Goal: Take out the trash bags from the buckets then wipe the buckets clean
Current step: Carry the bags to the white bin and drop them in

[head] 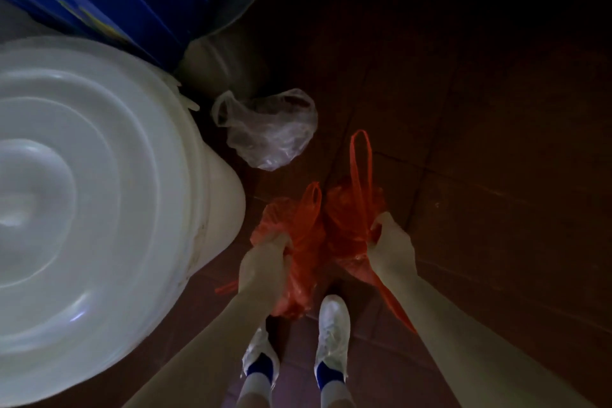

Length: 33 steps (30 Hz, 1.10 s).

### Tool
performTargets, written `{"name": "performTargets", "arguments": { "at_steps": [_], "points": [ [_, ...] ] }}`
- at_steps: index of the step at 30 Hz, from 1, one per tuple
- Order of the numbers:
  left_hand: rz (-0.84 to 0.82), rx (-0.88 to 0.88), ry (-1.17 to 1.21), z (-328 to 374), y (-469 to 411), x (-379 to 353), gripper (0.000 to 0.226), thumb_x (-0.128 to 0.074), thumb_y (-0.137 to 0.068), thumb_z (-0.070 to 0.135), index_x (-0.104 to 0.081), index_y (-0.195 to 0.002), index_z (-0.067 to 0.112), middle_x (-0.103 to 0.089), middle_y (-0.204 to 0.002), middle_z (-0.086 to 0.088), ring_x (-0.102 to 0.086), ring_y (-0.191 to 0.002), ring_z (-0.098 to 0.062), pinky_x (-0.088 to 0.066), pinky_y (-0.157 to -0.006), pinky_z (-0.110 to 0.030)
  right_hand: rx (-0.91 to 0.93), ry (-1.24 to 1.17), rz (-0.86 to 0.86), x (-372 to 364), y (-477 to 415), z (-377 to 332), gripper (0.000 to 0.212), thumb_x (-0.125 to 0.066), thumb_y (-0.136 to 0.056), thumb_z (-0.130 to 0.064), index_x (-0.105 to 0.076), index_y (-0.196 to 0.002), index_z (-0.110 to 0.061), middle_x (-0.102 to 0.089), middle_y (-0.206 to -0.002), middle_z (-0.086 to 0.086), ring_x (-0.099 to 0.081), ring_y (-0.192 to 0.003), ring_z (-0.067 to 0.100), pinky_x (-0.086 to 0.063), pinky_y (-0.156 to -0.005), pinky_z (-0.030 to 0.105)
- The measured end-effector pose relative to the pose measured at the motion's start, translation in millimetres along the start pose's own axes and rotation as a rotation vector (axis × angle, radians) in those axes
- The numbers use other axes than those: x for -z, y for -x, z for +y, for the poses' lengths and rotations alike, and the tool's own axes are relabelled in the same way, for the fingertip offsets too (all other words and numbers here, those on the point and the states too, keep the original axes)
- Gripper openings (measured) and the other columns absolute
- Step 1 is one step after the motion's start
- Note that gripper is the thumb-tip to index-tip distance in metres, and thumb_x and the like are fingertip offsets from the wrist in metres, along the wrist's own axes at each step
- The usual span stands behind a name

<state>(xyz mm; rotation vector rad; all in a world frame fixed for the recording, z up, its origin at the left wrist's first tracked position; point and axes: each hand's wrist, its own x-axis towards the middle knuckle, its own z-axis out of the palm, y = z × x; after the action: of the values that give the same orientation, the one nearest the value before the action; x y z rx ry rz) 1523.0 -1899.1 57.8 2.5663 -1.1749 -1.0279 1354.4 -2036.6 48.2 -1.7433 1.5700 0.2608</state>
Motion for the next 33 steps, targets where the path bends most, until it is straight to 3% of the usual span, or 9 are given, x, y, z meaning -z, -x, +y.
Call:
{"name": "performTargets", "arguments": {
  "at_steps": [3, 6, 8, 14, 17, 23, 27, 30, 33],
  "points": [
    [-0.104, 0.009, -0.077, -9, -21, -19, 0.022, -0.053, -0.094, 0.017, -0.061, -0.114, 0.022, -0.066, -0.107, -0.004, -0.065, -0.094, -0.027, -0.048, -0.075, -0.036, -0.037, -0.030, -0.070, -20, -20, 5, 0.024, -0.057, -0.089, -0.013, -0.054, -0.113, -0.017, -0.058, -0.113, 0.009, -0.058, -0.104, 0.030, -0.045, -0.084, 0.034],
    [-0.276, 0.011, -0.247, -11, -29, -23, 0.051, -0.048, -0.098, 0.030, -0.036, -0.147, 0.026, -0.047, -0.137, -0.009, -0.054, -0.118, -0.032, -0.047, -0.095, -0.040, -0.095, 0.013, -0.224, -27, -26, 5, 0.045, -0.059, -0.090, -0.029, -0.048, -0.134, -0.022, -0.046, -0.132, 0.014, -0.054, -0.116, 0.035, -0.042, -0.096, 0.035],
    [-0.281, 0.023, -0.167, -7, -28, -17, 0.064, -0.054, -0.096, 0.032, -0.026, -0.153, 0.026, -0.038, -0.145, -0.010, -0.048, -0.126, -0.033, -0.043, -0.102, -0.041, -0.072, 0.057, -0.260, -25, -24, -1, 0.048, -0.058, -0.092, -0.024, -0.046, -0.139, -0.021, -0.041, -0.140, 0.014, -0.051, -0.122, 0.033, -0.039, -0.101, 0.033],
    [0.094, -0.081, 0.266, 20, -11, 47, 0.034, -0.059, -0.093, 0.018, -0.060, -0.127, 0.019, -0.060, -0.122, -0.003, -0.063, -0.101, -0.022, -0.051, -0.084, -0.035, 0.176, 0.001, -0.170, 7, 3, -61, 0.035, -0.058, -0.090, -0.010, -0.058, -0.124, -0.017, -0.051, -0.130, 0.007, -0.056, -0.113, 0.026, -0.043, -0.099, 0.038],
    [0.309, -0.150, 0.348, 22, 5, 89, 0.026, -0.059, -0.090, 0.019, -0.067, -0.115, 0.018, -0.066, -0.108, 0.002, -0.066, -0.089, -0.017, -0.055, -0.078, -0.033, 0.363, -0.035, -0.134, 25, 24, -107, 0.030, -0.058, -0.090, -0.008, -0.061, -0.119, -0.015, -0.056, -0.122, 0.005, -0.059, -0.108, 0.022, -0.047, -0.095, 0.039],
    [0.647, 0.005, 0.424, -38, 49, 177, 0.022, -0.065, -0.087, 0.005, -0.069, -0.106, 0.014, -0.064, -0.099, 0.004, -0.063, -0.081, -0.010, -0.054, -0.077, -0.034, 0.696, -0.004, -0.163, 40, 71, -210, 0.031, -0.060, -0.089, -0.007, -0.061, -0.119, -0.013, -0.058, -0.117, 0.003, -0.059, -0.107, 0.018, -0.048, -0.093, 0.035],
    [0.712, 0.196, 0.347, -109, 81, 220, 0.034, -0.071, -0.083, 0.005, -0.066, -0.116, 0.014, -0.061, -0.114, -0.004, -0.062, -0.097, -0.026, -0.053, -0.085, -0.044, 0.827, 0.056, -0.177, 21, 96, -279, 0.033, -0.061, -0.090, -0.012, -0.058, -0.123, -0.015, -0.057, -0.121, 0.004, -0.055, -0.111, 0.020, -0.045, -0.095, 0.036],
    [0.639, 0.330, 0.229, -165, 97, 241, 0.049, -0.076, -0.082, 0.015, -0.060, -0.128, 0.016, -0.054, -0.128, -0.009, -0.050, -0.116, -0.034, -0.045, -0.098, -0.045, 0.906, 0.150, -0.236, -12, 113, -327, 0.040, -0.062, -0.090, -0.019, -0.054, -0.130, -0.018, -0.053, -0.126, 0.005, -0.052, -0.116, 0.022, -0.041, -0.101, 0.035],
    [0.527, 0.404, 0.129, -215, 106, 252, 0.065, -0.076, -0.082, 0.030, -0.050, -0.140, 0.020, -0.045, -0.144, -0.006, -0.038, -0.131, -0.032, -0.039, -0.106, -0.046, 0.986, 0.307, -0.315, -55, 130, -369, 0.050, -0.061, -0.091, -0.028, -0.046, -0.138, -0.021, -0.046, -0.135, 0.003, -0.045, -0.123, 0.022, -0.041, -0.103, 0.035]
  ]
}}
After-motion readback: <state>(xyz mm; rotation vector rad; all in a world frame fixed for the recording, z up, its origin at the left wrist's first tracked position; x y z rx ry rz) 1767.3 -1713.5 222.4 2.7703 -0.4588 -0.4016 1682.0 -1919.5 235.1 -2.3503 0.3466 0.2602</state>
